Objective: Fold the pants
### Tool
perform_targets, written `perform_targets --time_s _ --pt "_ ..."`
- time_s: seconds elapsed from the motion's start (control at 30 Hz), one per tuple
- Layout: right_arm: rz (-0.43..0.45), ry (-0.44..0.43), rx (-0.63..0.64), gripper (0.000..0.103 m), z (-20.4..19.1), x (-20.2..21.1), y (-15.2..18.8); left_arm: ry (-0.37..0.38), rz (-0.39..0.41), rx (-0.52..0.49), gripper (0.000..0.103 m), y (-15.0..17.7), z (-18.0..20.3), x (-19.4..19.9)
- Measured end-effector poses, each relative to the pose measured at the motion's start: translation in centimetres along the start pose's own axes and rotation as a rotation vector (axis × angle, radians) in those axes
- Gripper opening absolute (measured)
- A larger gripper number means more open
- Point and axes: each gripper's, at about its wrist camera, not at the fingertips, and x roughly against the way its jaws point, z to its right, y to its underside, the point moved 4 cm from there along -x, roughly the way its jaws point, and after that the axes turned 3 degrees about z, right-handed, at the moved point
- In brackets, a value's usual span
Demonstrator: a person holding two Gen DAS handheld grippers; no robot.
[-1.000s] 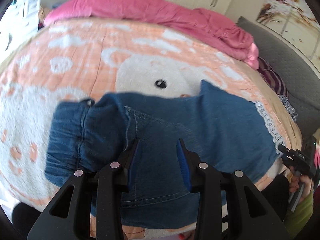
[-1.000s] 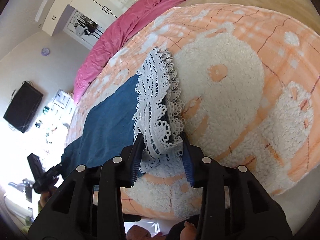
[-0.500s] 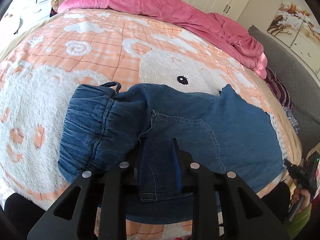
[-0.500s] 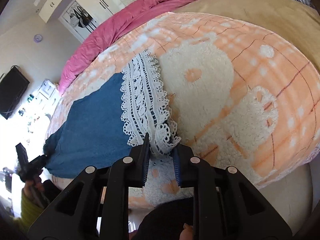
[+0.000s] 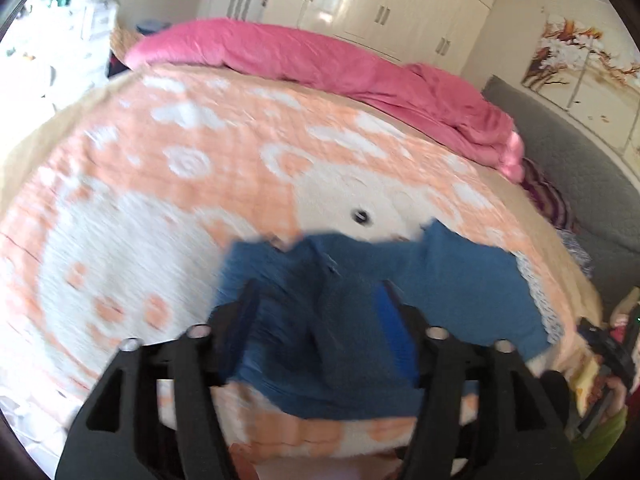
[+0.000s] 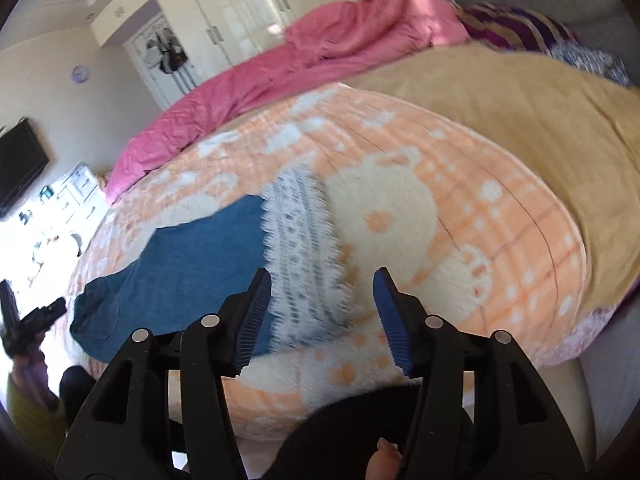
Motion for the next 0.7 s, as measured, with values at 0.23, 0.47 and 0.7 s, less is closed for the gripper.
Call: perform_targets --time_s 0.23,0.47,0.7 --pt "-0.047 -0.098 0.263 0.058 -9.8 -3.8 -0.2 -0.074 -0.119 0.060 0.072 -2.6 -3.4 -5.8" --pt "-0.163 -0.091 0.363 0.060 -14.2 -10.6 0.4 -0.030 -0.199 0.154 0.042 -0.7 -3.6 -9.6" --pt "-0.217 -0.012 0.288 0.060 -10.6 -13.0 2.4 -0.070 -0.074 0.133 0.039 -0.4 -4.2 -6.0"
